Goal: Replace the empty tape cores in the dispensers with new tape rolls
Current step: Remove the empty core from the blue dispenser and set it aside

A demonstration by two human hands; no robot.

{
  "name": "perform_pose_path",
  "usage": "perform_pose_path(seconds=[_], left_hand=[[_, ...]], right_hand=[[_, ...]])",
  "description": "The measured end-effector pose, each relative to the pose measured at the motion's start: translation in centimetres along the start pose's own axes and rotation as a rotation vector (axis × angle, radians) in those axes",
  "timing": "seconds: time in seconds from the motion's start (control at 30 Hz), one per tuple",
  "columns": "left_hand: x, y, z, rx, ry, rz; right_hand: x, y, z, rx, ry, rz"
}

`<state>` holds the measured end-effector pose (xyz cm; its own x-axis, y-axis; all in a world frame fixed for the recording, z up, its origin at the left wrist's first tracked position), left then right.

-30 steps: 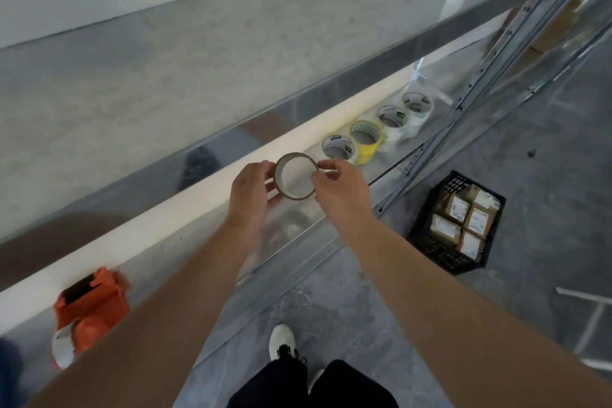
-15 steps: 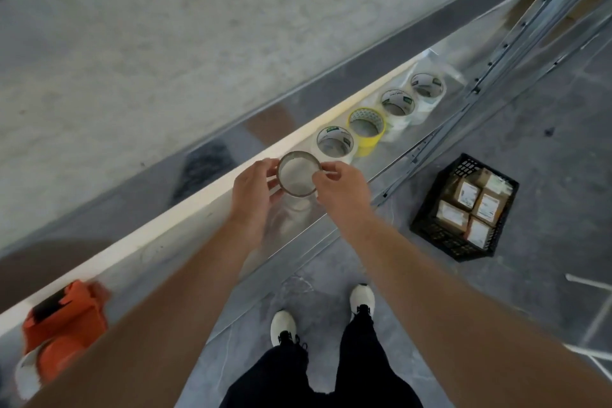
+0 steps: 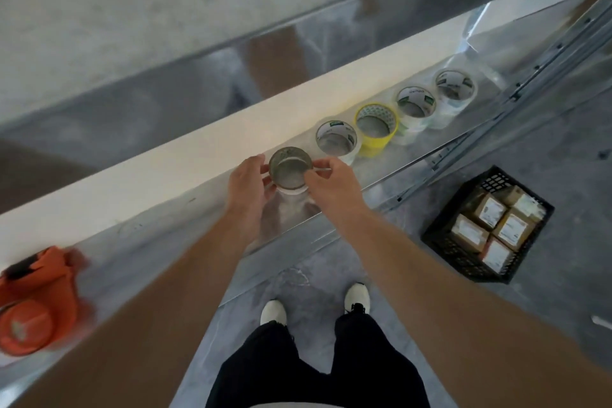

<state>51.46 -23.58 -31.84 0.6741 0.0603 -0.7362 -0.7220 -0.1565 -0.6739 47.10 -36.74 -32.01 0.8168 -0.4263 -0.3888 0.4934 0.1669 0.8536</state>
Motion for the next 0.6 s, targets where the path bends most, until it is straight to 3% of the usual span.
perform_pose_path(seconds=[0.3,0.43,0.6], left_hand=[[0.3,0.6,-0.5,0.060,-0.083,-0.041],[-0.7,-0.4,-1.2,0.159,-0.160,-0.117],[-3.1,-2.3,-3.9,0.210,-0.138,-0.283]], right_hand=[[0.8,-0.6,0.8,0.009,0.075,0.034],[1.0,0.4,2.8,-0.071,0.057,0.100],[2.1,2.5,6.3,-0.142,-0.008,0.182]])
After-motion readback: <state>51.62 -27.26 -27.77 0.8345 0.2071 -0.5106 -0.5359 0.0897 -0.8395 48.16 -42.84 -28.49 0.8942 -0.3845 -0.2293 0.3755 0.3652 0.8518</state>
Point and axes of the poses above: each hand's wrist, its own x-axis towards the middle knuckle, its own z-axis out of the back of the hand, y = z × x, the point moved 2 cm from there along x, towards the middle knuckle, and after that the axes turned 9 degrees about z, right-handed, at the moved point
